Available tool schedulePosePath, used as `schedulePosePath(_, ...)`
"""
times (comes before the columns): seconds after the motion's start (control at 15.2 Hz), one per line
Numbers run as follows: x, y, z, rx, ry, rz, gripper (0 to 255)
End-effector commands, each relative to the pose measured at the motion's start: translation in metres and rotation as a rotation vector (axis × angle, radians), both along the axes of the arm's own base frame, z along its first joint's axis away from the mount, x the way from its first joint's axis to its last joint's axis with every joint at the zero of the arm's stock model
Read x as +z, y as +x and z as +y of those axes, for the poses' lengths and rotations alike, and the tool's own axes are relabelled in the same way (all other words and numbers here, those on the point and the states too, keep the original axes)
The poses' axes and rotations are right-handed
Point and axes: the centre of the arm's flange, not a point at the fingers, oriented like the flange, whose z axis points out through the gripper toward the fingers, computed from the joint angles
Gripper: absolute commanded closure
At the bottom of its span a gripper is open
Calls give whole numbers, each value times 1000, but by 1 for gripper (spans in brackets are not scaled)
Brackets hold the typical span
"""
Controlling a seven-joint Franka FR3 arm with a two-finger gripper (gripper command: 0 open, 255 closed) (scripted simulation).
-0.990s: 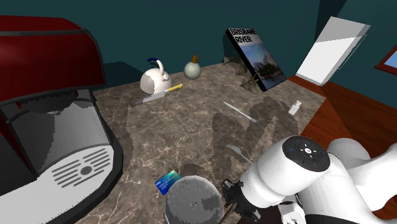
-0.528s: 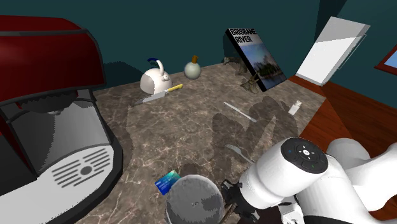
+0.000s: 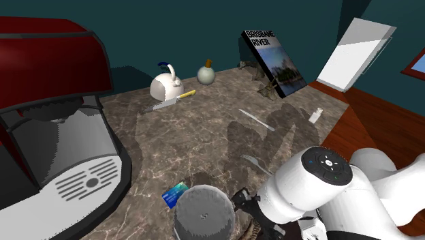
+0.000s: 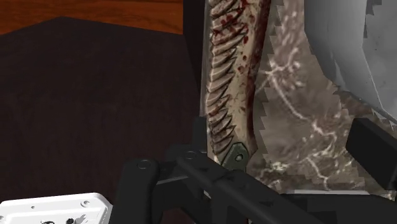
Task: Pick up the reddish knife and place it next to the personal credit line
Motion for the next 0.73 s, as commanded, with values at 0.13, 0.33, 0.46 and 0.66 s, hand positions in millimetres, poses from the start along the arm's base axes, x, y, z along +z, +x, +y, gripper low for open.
schedulePosePath(0.13, 44, -5, 1, 0, 0, 1, 0)
schedulePosePath(0.33, 44, -5, 1, 0, 0, 1, 0)
schedulePosePath(0.46, 44, -5, 1, 0, 0, 1, 0)
schedulePosePath(0.66, 44, -5, 1, 0, 0, 1, 0)
